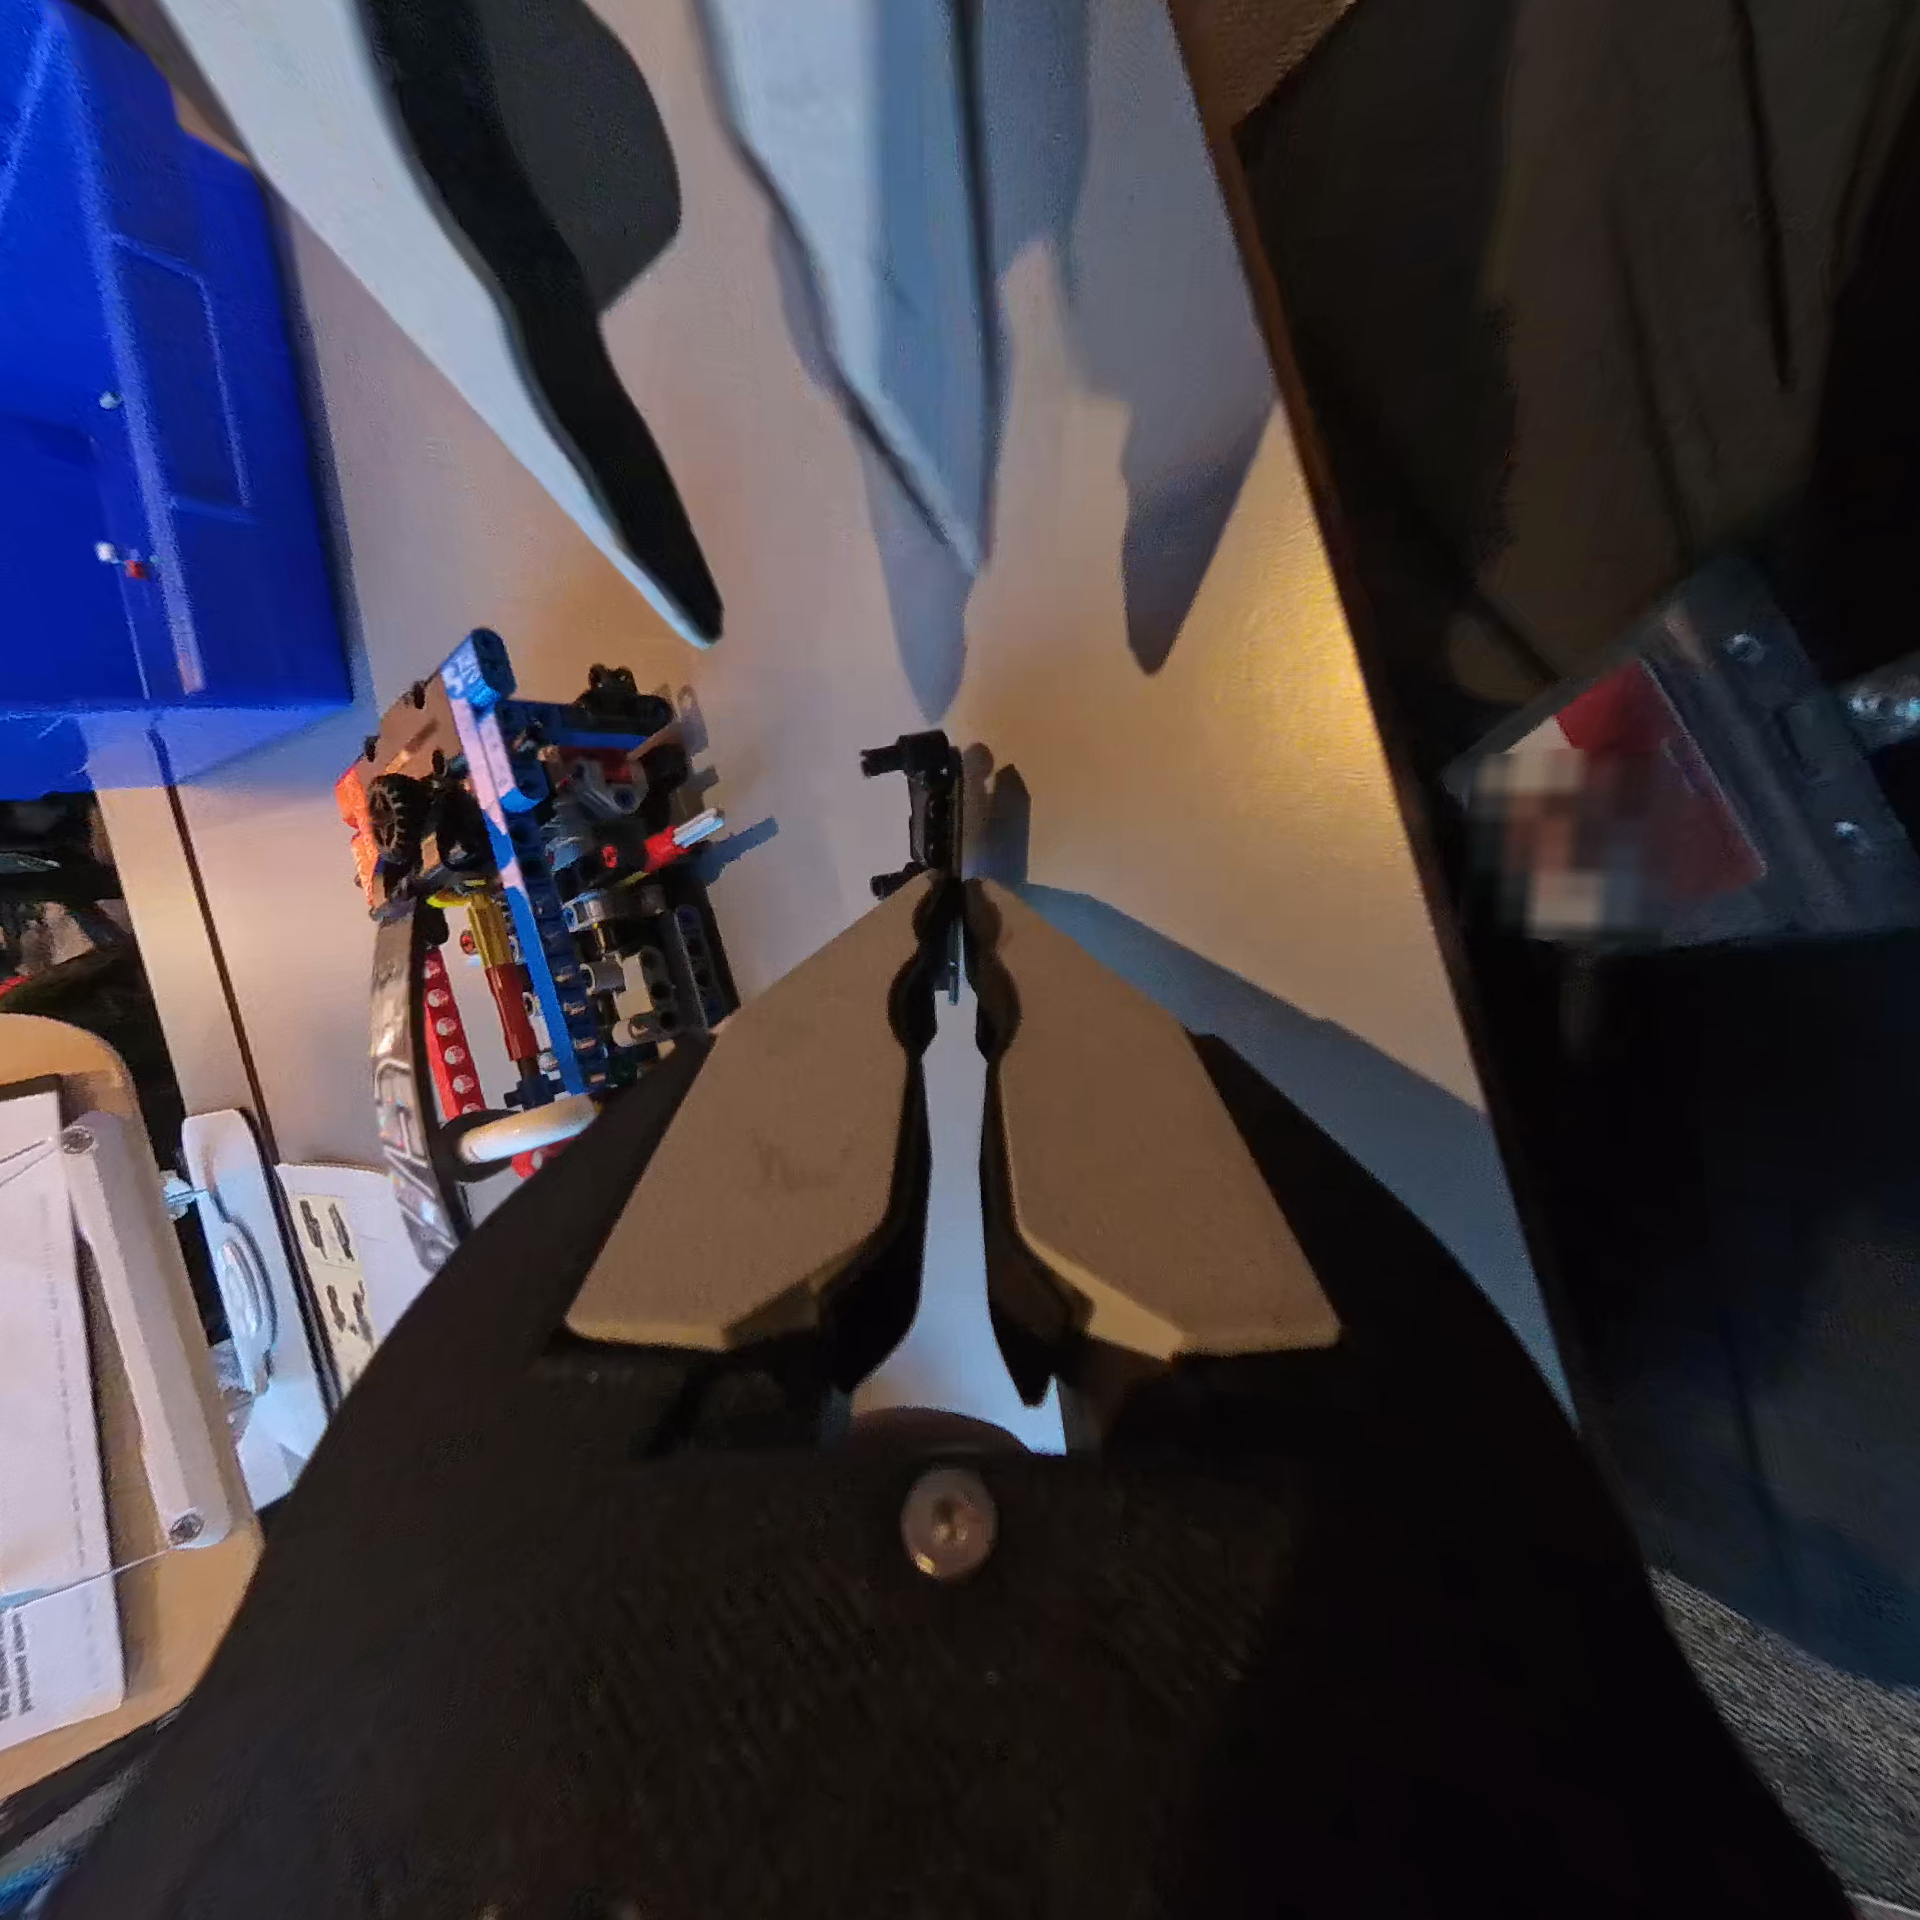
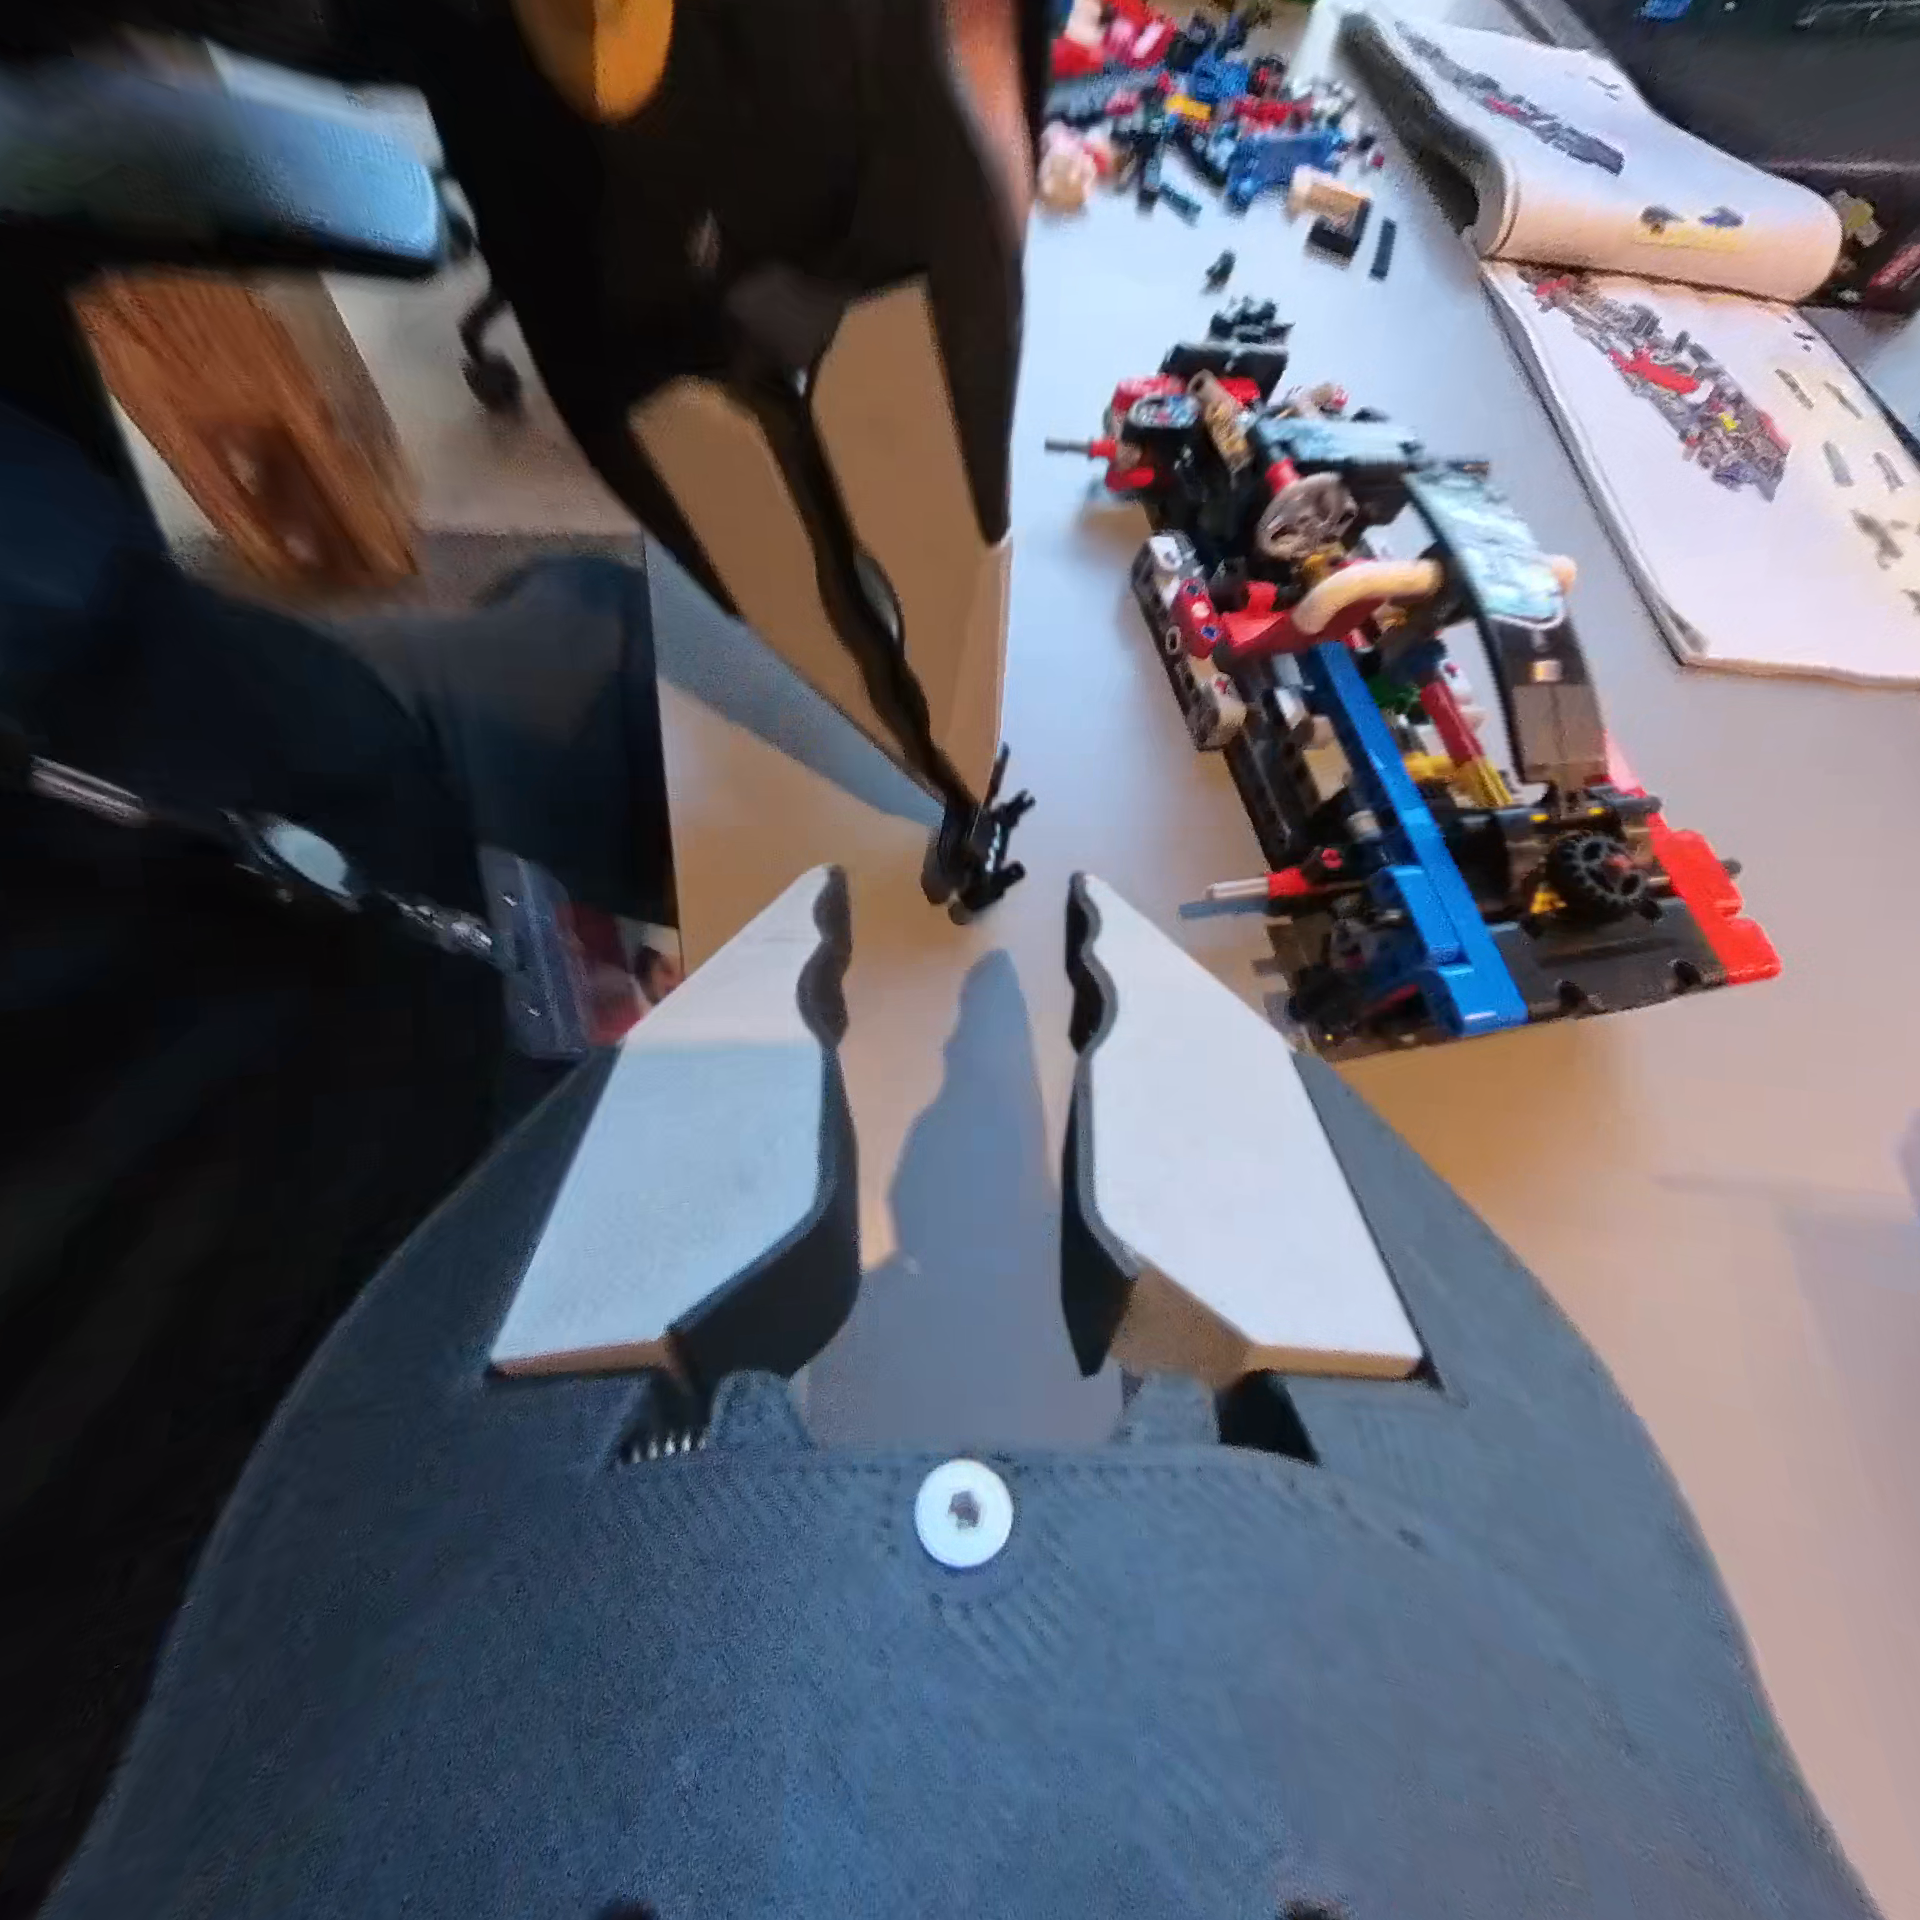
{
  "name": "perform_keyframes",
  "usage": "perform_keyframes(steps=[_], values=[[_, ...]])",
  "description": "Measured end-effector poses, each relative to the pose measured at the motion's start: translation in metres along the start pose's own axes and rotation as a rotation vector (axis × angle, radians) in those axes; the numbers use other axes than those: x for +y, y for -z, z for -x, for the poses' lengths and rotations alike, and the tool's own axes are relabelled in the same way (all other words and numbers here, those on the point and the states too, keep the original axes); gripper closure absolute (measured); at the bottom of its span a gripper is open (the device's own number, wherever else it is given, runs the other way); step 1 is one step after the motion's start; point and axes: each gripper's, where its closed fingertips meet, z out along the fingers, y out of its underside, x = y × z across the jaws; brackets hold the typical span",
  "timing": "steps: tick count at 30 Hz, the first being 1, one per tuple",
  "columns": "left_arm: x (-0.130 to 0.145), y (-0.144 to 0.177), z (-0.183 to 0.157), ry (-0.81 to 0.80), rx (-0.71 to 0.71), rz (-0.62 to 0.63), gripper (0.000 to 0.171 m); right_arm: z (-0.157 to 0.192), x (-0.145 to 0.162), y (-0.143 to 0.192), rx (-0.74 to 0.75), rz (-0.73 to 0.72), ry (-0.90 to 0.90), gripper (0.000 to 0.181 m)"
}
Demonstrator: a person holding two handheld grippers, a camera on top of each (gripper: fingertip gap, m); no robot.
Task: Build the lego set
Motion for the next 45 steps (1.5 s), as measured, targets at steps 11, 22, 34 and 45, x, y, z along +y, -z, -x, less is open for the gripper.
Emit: perform_keyframes(steps=[11, 22, 34, 45], values=[[-0.025, 0.024, -0.018, 0.180, 0.179, -0.162, 0.171, 0.017, 0.007, -0.018, 0.115, 0.050, 0.470, 0.156], [-0.018, 0.024, 0.000, 0.179, 0.035, -0.092, 0.171, 0.000, 0.007, -0.025, 0.088, 0.014, 0.116, 0.168], [-0.028, 0.044, -0.008, 0.187, 0.161, -0.219, 0.171, 0.010, -0.011, -0.043, 0.138, 0.035, 0.507, 0.157], [-0.021, 0.052, -0.007, 0.195, 0.112, -0.211, 0.171, 0.016, -0.021, -0.052, 0.016, -0.053, 0.184, 0.167]])
